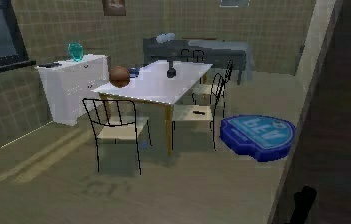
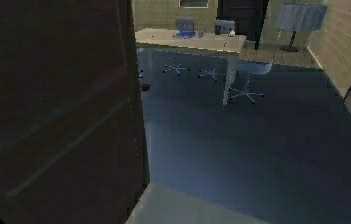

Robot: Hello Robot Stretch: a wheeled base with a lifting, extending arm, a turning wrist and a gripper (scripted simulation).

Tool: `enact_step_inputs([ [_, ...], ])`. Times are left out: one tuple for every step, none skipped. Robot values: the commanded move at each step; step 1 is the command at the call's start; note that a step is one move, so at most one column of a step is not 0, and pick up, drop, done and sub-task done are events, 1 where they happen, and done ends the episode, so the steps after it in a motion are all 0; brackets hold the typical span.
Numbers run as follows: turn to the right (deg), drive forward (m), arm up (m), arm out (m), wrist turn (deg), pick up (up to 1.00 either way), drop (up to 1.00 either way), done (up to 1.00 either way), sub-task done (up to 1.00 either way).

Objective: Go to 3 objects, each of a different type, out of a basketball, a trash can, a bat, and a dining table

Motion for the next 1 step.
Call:
enact_step_inputs([
  [0.0, 0.85, 0.00, 0.00, 0.0, 0.00, 0.00, 0.00, 0.00],
])
